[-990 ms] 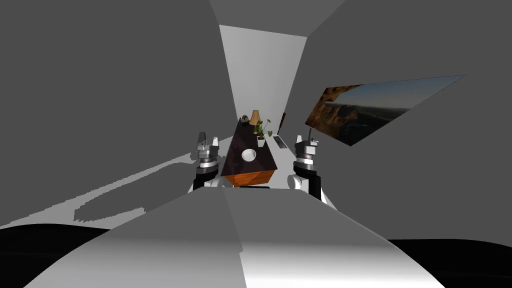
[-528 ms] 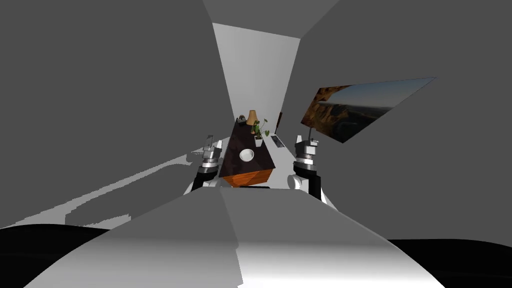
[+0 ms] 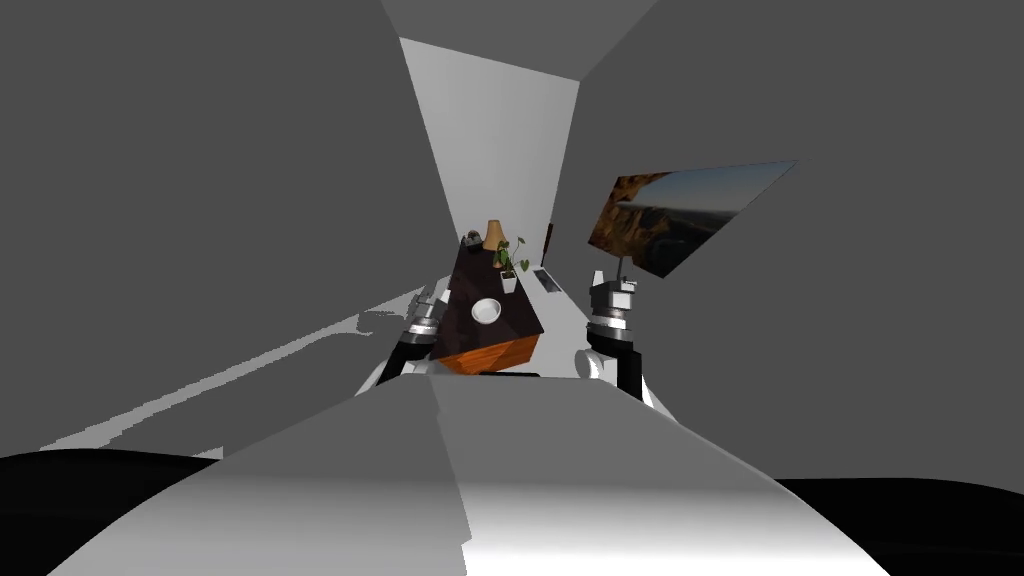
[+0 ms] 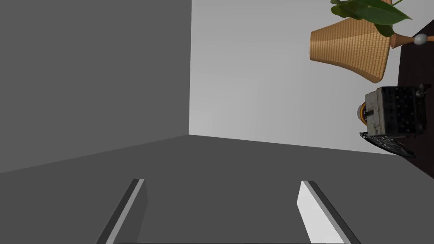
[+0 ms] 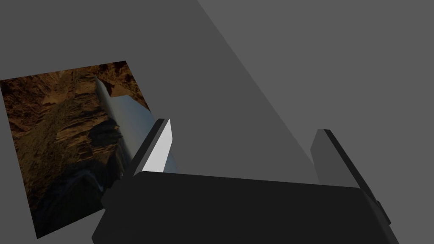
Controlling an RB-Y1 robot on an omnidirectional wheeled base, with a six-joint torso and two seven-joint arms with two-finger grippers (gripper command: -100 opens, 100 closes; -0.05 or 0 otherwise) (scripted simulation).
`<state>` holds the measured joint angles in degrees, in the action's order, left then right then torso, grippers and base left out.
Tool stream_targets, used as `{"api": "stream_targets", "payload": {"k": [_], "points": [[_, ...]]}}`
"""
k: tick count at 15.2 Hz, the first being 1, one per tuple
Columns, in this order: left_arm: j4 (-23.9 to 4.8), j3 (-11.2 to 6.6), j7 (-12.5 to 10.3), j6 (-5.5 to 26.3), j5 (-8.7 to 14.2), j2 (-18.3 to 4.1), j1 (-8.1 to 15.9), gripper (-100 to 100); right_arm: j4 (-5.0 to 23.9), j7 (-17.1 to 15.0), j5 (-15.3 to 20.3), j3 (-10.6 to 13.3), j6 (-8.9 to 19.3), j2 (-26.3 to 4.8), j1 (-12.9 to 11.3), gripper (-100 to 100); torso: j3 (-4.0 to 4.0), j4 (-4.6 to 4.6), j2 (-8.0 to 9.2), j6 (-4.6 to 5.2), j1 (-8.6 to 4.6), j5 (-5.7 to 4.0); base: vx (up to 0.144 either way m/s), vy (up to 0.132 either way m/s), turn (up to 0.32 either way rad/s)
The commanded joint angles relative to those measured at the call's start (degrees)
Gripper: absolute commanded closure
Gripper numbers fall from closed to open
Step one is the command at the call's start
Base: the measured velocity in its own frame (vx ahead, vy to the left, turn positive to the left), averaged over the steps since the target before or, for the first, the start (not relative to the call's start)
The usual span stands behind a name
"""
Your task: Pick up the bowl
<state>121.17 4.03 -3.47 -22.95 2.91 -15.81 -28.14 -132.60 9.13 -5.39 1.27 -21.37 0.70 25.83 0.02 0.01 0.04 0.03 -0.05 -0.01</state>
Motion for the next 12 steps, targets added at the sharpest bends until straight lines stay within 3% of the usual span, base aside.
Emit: {"api": "stream_targets", "payload": {"k": [1,2,5,6,7,12], "points": [[-1.4,-0.14,-1.0,1.6,1.0,-1.6,0.3,-100,0.0,0.0,0.0,0.0,0.0,0.0,0.0,0,0.00,0.00,0.00,0.00,0.00,0.00,-0.009,-0.016,-0.142],[-2.7,-0.10,-1.9,3.8,2.1,-3.3,0.6,-100,0.0,0.0,0.0,0.0,0.0,0.0,0.0,0,0.00,0.00,0.00,-0.01,0.00,0.00,-0.009,-0.020,-0.202],[-4.2,-0.06,-3.0,6.1,3.3,-5.0,0.8,-100,0.0,0.0,0.0,0.0,0.0,0.0,0.0,0,0.00,0.00,-0.01,0.00,0.00,0.00,-0.008,-0.020,-0.168],[-5.6,-0.02,-4.0,8.1,4.5,-6.7,1.1,-100,0.0,0.0,0.0,0.0,0.0,0.0,0.0,0,-0.01,0.00,-0.01,-0.01,-0.01,0.00,-0.009,-0.025,-0.220],[-5.6,-0.02,-4.0,8.5,4.5,-6.7,1.1,-100,0.0,0.0,0.0,0.0,0.0,0.0,0.0,0,0.00,0.00,0.00,0.00,-0.02,0.00,-0.009,-0.022,-0.195],[-10.3,0.09,-7.4,15.5,8.5,-11.3,2.1,-100,0.0,0.0,0.0,0.0,0.0,0.0,0.0,0,-0.01,0.00,-0.02,-0.01,-0.01,0.00,-0.006,-0.023,-0.214]]}}
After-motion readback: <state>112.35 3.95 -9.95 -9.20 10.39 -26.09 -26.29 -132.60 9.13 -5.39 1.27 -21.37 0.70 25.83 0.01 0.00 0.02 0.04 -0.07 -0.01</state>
